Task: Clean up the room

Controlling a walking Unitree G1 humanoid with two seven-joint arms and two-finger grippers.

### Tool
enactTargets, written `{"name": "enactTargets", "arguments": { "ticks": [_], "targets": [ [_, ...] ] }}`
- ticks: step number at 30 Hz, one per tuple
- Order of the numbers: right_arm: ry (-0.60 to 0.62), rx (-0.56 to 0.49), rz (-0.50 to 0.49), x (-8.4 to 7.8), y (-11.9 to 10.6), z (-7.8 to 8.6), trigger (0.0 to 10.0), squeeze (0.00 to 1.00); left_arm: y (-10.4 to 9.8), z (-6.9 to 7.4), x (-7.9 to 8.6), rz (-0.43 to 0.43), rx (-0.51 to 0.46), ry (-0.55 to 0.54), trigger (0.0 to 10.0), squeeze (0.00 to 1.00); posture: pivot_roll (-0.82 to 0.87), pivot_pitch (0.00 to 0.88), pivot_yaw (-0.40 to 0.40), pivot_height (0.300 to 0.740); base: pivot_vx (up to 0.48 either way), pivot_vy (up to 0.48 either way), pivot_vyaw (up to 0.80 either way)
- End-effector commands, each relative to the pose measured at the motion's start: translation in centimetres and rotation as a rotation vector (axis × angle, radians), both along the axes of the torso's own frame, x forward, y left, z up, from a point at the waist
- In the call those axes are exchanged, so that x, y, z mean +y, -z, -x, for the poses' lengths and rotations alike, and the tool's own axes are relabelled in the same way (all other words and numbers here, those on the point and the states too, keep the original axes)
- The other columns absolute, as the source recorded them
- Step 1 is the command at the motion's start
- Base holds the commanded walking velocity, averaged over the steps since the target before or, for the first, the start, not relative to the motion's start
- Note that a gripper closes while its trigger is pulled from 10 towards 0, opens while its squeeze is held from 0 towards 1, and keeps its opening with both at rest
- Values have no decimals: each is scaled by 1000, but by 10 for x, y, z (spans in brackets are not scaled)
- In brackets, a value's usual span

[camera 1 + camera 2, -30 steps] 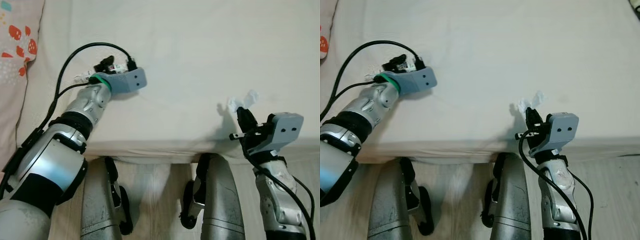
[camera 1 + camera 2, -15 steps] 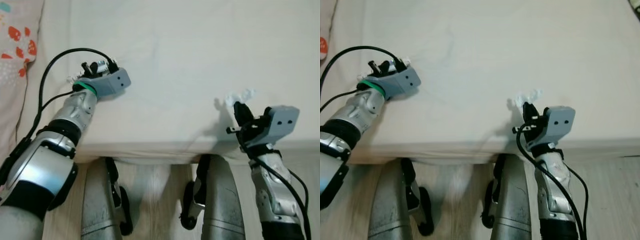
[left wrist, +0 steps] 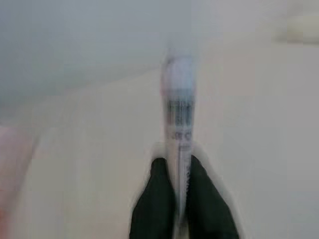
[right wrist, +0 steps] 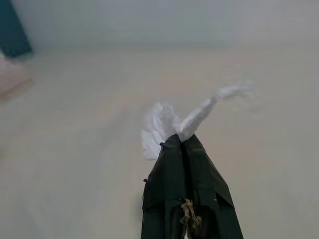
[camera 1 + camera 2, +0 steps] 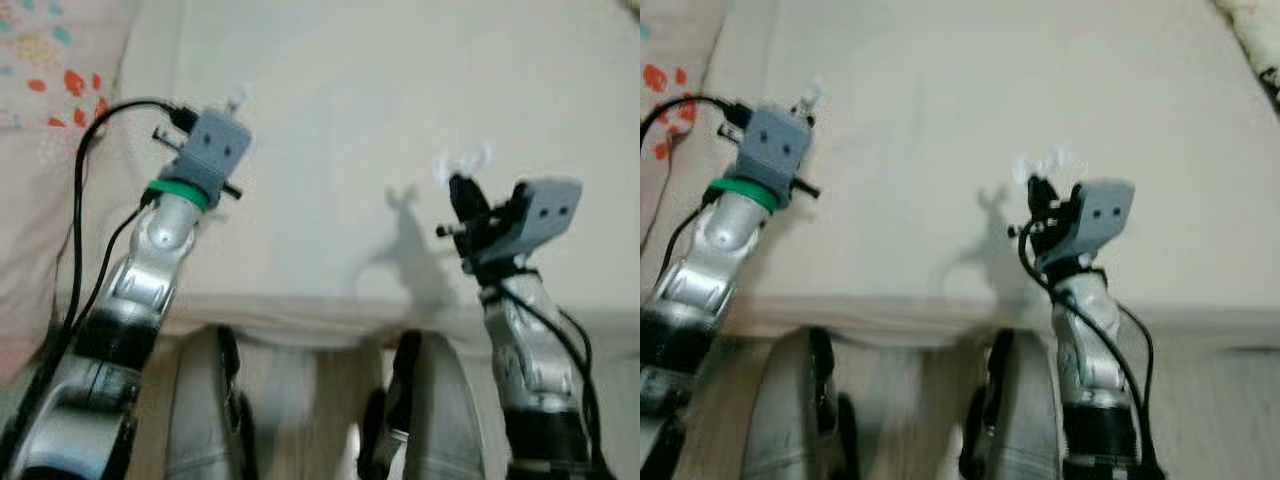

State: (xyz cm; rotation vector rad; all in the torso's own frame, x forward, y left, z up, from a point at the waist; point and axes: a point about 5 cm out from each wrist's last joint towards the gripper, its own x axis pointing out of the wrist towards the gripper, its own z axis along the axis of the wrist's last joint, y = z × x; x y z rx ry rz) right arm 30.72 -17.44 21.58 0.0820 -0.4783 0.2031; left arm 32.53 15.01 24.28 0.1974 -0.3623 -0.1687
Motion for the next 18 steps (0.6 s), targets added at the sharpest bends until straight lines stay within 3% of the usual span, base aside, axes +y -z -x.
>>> {"name": "enactTargets", "arguments": {
  "ticks": [1,4,9,11,18],
  "targets": [
    [9,2,-16,-2,0,6,10000,0,2,11,-3,94,59,61,10000,0,88,135,-3,536,0,0,0],
    [17,-15,-12,-4,-2,15,10000,0,11,21,4,117,83,49,10000,0,76,124,-1,536,0,0,0],
    [69,16,-9,-13,8,20,10000,0,31,18,13,140,163,6,10000,0,44,102,7,536,0,0,0],
    [93,32,-3,-16,14,17,10000,0,30,11,11,156,173,-19,10000,0,29,96,18,536,0,0,0],
    [160,64,-1,-22,20,12,10000,0,19,4,3,180,207,-26,10000,0,12,71,33,556,0,0,-148]
  ]
}}
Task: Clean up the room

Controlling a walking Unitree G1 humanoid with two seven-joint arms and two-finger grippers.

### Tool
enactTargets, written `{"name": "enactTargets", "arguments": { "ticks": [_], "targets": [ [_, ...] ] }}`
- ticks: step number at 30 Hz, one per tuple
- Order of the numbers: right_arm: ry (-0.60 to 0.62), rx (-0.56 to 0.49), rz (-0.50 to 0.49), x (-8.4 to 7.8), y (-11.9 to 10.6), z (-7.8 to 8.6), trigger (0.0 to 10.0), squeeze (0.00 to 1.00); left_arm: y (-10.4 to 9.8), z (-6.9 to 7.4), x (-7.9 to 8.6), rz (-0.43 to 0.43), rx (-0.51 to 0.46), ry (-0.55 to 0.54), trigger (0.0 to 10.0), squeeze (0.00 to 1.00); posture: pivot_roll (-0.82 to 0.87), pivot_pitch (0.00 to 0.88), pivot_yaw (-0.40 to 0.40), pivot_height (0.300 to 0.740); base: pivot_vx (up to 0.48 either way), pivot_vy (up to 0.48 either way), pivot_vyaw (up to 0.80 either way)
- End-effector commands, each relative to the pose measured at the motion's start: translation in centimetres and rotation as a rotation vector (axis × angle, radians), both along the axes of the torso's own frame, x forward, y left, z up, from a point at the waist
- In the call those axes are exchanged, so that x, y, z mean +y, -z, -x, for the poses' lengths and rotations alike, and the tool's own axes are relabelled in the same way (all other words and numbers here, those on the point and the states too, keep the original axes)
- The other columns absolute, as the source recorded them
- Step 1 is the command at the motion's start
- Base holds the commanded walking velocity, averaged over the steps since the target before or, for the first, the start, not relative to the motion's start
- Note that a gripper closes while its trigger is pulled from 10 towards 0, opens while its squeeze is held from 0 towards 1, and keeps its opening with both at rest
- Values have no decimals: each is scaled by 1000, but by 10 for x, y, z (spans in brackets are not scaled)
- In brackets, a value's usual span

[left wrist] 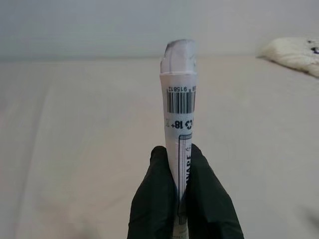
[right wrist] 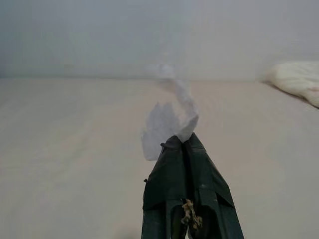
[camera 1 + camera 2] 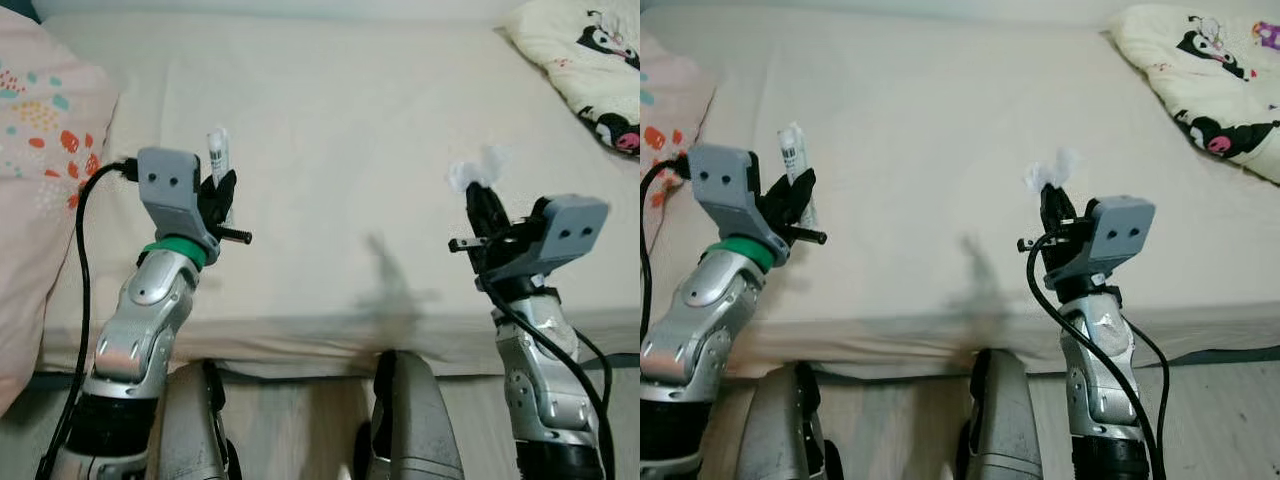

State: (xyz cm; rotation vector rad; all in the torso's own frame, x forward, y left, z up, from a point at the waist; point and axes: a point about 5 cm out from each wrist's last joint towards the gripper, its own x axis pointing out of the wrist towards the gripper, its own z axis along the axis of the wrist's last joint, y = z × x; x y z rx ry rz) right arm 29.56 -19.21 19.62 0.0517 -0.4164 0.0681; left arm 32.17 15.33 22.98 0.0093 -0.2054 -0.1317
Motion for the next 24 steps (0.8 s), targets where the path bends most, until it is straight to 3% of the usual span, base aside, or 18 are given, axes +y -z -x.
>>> {"name": "enactTargets", "arguments": {
  "ticks": [1,24],
  "targets": [
    [26,-2,-7,-5,-1,0,10000,0,6,1,0,2,37,-4,10000,0,12,71,33,561,0,0,0],
    [33,-7,12,-9,-2,-7,10000,0,5,-7,1,23,45,-39,10000,0,18,39,13,662,0,0,0]
  ]
}}
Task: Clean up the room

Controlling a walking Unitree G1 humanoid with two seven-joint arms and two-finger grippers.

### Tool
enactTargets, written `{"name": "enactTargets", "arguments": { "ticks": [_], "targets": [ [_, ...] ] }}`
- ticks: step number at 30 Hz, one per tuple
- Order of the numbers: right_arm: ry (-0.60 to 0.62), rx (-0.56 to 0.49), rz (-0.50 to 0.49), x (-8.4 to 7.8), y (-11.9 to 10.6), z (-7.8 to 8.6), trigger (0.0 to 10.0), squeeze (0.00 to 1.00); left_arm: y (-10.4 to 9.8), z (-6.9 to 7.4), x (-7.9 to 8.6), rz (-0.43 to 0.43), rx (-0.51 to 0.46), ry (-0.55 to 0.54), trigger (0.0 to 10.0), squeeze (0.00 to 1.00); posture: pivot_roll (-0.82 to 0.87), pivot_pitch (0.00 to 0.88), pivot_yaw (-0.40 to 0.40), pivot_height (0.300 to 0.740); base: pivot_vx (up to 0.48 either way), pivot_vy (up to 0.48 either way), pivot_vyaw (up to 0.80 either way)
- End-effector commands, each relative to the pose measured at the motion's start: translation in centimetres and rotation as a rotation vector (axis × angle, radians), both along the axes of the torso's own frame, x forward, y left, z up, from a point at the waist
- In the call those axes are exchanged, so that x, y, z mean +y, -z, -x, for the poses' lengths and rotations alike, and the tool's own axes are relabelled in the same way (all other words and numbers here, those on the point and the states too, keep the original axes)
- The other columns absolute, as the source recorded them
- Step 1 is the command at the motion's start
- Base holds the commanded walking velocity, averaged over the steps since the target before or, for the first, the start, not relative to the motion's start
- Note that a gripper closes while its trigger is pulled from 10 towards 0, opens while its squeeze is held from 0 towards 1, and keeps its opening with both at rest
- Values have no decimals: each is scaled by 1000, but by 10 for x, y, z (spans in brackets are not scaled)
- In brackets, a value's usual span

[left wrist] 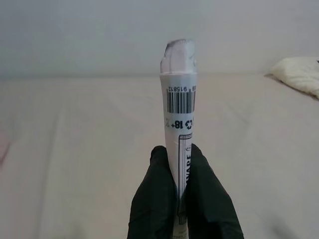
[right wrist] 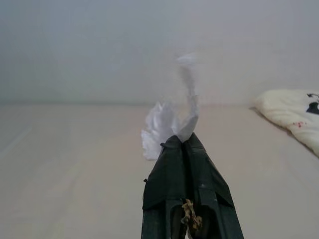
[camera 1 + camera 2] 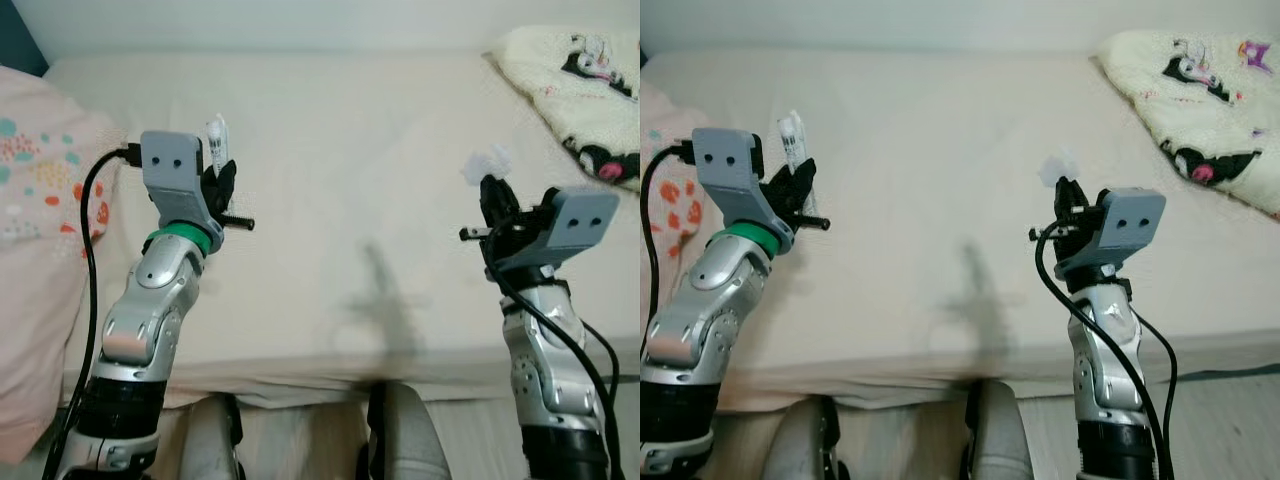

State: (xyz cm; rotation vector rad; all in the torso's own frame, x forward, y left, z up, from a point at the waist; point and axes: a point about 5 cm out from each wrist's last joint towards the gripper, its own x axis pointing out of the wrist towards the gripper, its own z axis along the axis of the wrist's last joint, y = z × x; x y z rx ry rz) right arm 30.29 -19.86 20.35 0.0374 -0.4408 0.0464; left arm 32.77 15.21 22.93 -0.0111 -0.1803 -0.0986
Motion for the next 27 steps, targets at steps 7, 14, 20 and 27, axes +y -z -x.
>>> {"name": "enactTargets", "arguments": {
  "ticks": [7,14,20,27],
  "targets": [
    [9,19,3,-3,6,-1,10000,0,6,-2,1,3,24,-9,10000,0,17,38,11,682,0,0,0],
    [7,36,-3,-2,13,-1,10000,0,8,-4,-2,5,27,-12,10000,0,17,39,10,706,0,0,0],
    [3,63,-30,2,23,0,10000,0,14,-2,-5,-43,32,-13,10000,0,20,48,12,706,-42,0,0],
    [0,64,-41,2,24,-1,10000,0,15,0,-6,-50,33,-5,10000,0,21,51,12,706,-312,0,0]
  ]
}}
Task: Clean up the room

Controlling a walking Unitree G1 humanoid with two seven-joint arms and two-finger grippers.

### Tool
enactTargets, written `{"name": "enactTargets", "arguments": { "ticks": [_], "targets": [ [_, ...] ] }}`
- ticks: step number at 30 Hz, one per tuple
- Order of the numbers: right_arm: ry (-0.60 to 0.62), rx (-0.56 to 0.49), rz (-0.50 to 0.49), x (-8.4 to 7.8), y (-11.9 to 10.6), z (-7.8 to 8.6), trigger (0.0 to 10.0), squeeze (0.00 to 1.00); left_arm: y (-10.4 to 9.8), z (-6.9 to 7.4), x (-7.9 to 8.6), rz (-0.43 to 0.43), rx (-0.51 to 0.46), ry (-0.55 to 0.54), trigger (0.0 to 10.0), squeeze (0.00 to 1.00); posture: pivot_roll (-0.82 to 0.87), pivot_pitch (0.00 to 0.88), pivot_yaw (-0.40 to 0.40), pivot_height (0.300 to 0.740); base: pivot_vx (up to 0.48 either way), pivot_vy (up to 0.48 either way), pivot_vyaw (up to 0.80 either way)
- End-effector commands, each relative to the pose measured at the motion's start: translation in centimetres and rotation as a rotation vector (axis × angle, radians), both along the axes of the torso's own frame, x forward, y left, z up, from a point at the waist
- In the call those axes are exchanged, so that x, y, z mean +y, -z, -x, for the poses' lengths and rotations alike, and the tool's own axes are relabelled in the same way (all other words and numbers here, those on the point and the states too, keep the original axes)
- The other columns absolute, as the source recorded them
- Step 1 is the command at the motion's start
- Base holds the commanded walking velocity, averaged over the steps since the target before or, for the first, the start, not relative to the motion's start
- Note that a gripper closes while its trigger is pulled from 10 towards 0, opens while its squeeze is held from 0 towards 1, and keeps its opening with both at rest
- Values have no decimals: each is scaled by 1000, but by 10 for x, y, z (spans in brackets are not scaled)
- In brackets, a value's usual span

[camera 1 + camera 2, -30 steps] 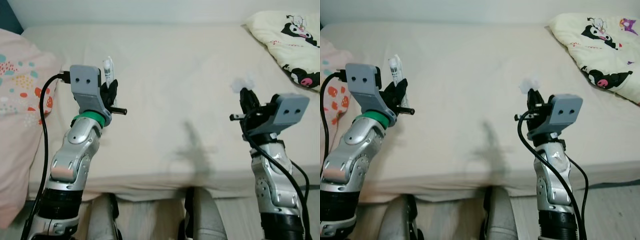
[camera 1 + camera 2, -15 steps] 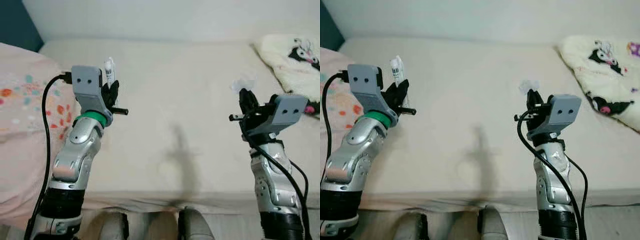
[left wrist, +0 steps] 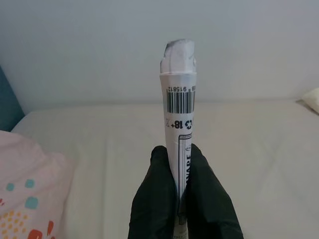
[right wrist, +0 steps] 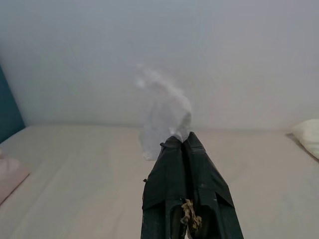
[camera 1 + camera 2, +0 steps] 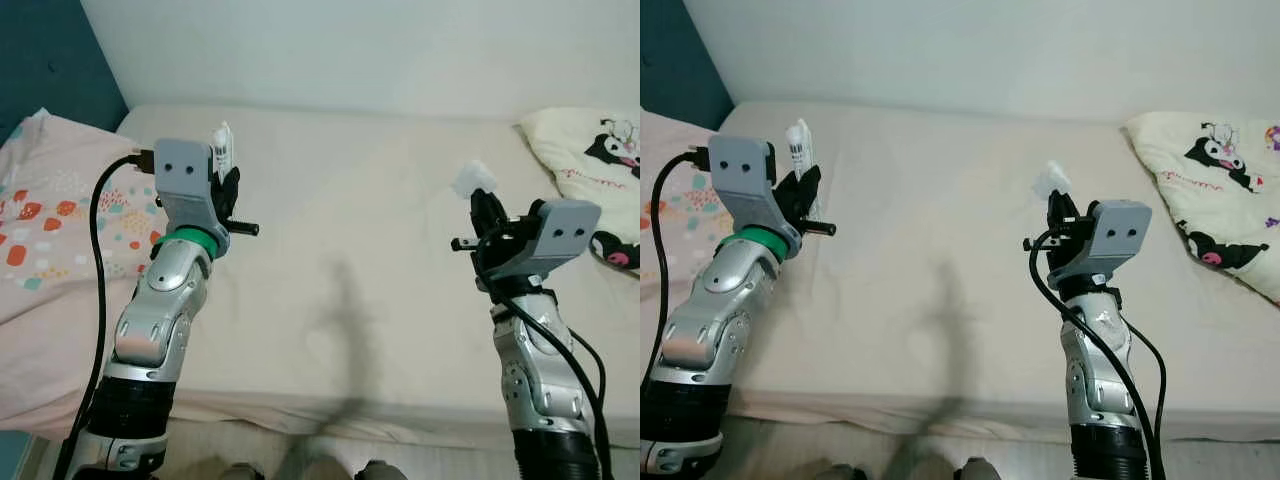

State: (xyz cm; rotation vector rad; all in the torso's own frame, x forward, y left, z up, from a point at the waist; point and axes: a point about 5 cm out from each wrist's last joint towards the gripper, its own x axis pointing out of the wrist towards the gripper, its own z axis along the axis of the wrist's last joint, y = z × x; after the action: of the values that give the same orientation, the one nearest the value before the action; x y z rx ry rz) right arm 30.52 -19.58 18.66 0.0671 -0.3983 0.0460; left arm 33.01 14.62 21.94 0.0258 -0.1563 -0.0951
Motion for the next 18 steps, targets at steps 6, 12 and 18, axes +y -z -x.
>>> {"name": "enactTargets", "arguments": {
  "ticks": [6,12,18],
  "targets": [
    [10,22,-18,-1,7,1,10000,0,5,2,-1,-13,10,-1,10000,0,20,54,11,706,-396,0,0],
    [14,25,-32,-2,8,1,10000,0,5,2,-1,-11,12,-1,10000,0,22,57,13,706,-391,0,0],
    [21,35,-45,-4,10,1,10000,0,6,2,0,-11,15,-1,10000,0,22,58,12,706,-389,0,0]
  ]
}}
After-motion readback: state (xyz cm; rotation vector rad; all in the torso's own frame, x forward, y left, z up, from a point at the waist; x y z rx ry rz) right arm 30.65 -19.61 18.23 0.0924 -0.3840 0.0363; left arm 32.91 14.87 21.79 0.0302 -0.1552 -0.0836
